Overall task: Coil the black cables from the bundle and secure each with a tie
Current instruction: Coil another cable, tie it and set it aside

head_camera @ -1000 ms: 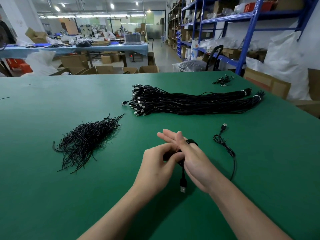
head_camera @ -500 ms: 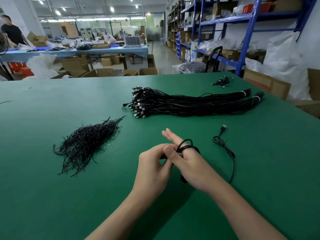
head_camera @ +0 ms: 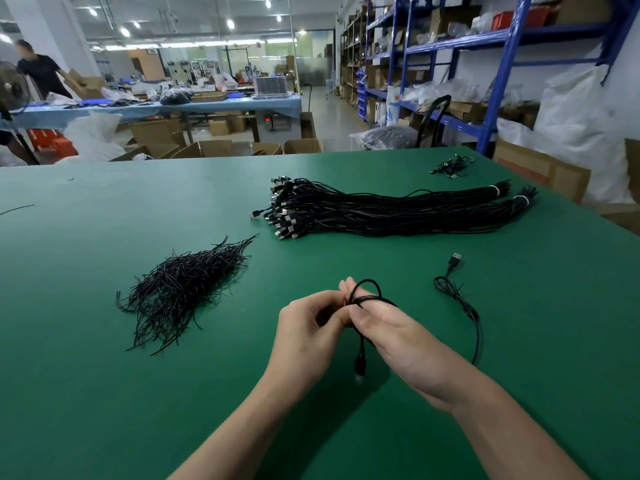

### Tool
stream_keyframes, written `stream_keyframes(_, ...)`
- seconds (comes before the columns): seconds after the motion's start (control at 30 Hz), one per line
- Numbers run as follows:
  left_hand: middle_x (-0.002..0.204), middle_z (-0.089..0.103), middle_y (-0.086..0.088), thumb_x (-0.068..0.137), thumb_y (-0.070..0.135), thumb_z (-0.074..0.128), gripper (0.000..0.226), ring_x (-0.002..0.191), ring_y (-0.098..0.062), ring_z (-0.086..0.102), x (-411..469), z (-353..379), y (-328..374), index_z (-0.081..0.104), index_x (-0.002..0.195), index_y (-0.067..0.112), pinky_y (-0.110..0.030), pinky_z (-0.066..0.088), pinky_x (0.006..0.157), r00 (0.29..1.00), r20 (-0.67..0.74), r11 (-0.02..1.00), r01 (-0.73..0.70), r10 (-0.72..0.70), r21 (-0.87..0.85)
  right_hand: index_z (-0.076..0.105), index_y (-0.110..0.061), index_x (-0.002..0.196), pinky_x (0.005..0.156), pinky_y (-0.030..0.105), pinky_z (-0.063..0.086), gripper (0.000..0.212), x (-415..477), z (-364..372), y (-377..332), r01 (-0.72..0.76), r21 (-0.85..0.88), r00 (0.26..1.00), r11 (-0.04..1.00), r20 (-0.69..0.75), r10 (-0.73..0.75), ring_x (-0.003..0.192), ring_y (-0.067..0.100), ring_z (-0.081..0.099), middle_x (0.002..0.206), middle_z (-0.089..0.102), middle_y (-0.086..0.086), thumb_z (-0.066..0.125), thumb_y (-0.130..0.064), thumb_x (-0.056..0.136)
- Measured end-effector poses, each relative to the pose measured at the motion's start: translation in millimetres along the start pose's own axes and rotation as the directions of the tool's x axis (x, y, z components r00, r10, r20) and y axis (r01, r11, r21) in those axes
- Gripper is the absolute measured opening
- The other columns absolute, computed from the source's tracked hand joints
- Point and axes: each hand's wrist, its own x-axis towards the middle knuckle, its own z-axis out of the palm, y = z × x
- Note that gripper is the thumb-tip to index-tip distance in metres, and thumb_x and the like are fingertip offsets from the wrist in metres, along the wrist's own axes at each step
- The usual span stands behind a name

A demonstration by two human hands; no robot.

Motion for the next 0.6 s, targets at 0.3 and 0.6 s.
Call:
stream_keyframes(0.3, 0.082, 0.076, 0.012, 0.094, 0.010, 0.069, 0.014, 0.081, -0.010, 0.071, -5.8, 3.9, 6.3, 0.077, 0.091, 0.022, -0.026, 0.056, 0.078, 0.989, -0.100, 0.987, -0.093, 0.107, 0.133, 0.042, -0.012, 0.147, 0.114, 0.015, 0.033, 0.041, -1.5, -6.4, -6.9, 0.037, 0.235, 0.993, 0.971, 0.104, -0.063, 0.139, -0.002, 0.043, 0.152, 0.050, -0.005, 0.031, -0.010, 0.108)
stream_keyframes(0.6, 0.083, 0.072, 0.015, 0.092, 0.007, 0.071, 0.015, 0.081, -0.006, 0.069, -8.8, 1.2, 3.6, 0.075, 0.094, 0.022, -0.018, 0.052, 0.076, 0.966, -0.094, 0.917, -0.196, 0.242, 0.346, 0.048, 0.003, 0.140, 0.118, 0.031, 0.034, 0.039, 8.9, 2.1, 5.1, 0.026, 0.468, 0.998, 0.883, 0.042, -0.051, 0.136, 0.018, 0.052, 0.143, 0.058, 0.011, 0.036, -0.013, 0.106)
